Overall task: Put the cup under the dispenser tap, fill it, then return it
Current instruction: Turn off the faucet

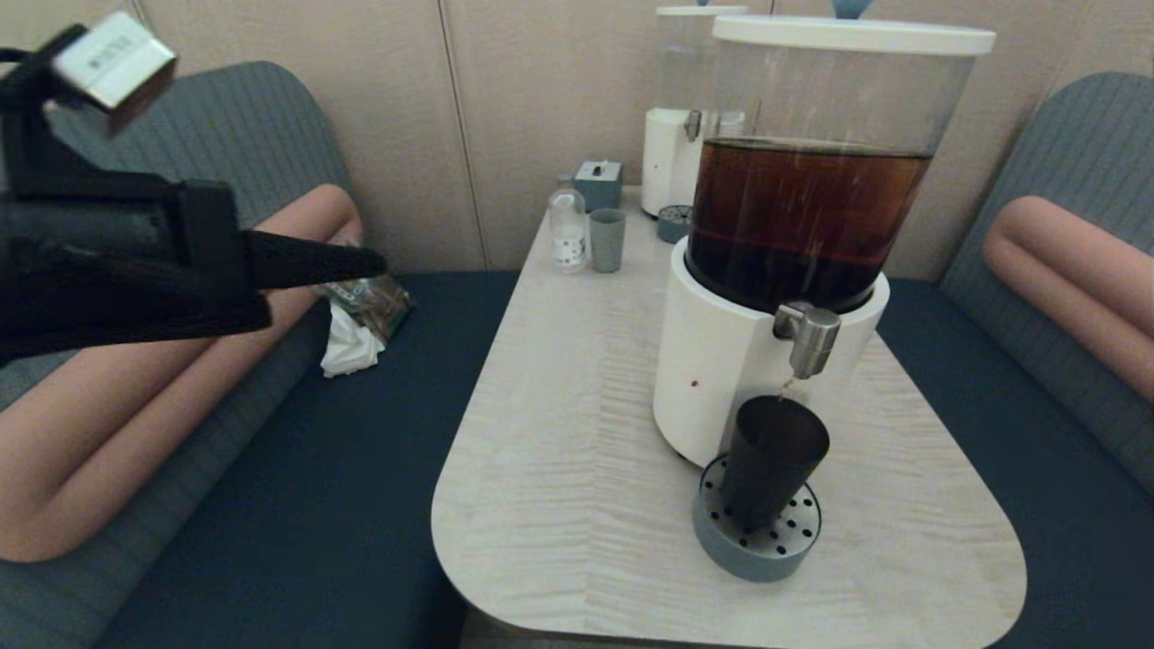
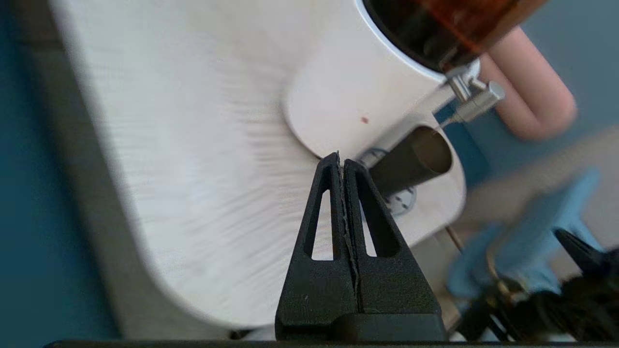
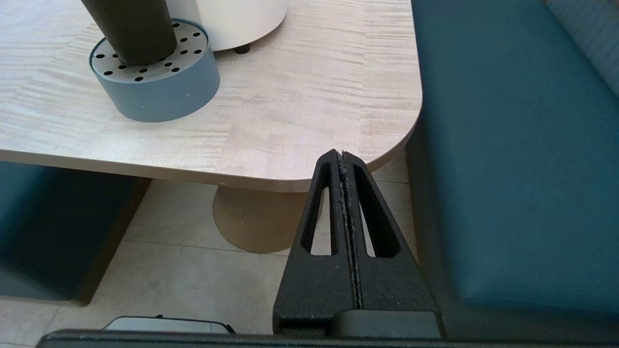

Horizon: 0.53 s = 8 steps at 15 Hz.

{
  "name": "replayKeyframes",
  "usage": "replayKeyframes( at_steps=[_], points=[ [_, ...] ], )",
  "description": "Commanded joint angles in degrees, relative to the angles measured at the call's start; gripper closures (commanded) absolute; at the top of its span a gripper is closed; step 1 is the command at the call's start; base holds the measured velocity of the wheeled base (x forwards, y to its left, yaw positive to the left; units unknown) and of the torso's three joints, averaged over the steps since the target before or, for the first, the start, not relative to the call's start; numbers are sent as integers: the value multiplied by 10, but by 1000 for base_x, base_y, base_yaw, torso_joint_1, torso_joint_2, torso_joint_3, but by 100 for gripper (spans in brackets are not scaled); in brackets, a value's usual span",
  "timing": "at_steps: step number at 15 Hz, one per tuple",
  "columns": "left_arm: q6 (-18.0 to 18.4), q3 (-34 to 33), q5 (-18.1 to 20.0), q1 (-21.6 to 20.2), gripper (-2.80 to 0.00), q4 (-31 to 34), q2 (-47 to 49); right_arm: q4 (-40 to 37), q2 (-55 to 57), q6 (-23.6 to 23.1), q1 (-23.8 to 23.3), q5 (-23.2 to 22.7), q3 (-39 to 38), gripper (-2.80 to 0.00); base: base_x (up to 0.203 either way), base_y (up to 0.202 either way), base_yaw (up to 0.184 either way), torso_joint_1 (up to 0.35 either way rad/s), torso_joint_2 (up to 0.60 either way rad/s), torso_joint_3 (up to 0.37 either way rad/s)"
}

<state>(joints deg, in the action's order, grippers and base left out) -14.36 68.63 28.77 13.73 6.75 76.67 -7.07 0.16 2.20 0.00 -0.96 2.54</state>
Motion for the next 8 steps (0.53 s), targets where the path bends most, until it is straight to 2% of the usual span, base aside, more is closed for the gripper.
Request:
replayKeyframes(
  at_steps=[1, 3, 6, 8],
  points=[
    [-2, 63, 2, 48, 0, 0, 126, 0, 0, 0, 0, 0, 0, 0, 0, 0, 0, 0, 0, 0],
    [-2, 145, -1, 96, 0, 13, 191, 0, 1, 0, 0, 0, 0, 0, 0, 0, 0, 0, 0, 0],
    [14, 241, -8, 147, 0, 82, 261, 0, 1, 0, 0, 0, 0, 0, 0, 0, 0, 0, 0, 0],
    [54, 320, -39, 173, 0, 132, 311, 0, 1, 0, 0, 0, 0, 0, 0, 0, 0, 0, 0, 0]
  ],
)
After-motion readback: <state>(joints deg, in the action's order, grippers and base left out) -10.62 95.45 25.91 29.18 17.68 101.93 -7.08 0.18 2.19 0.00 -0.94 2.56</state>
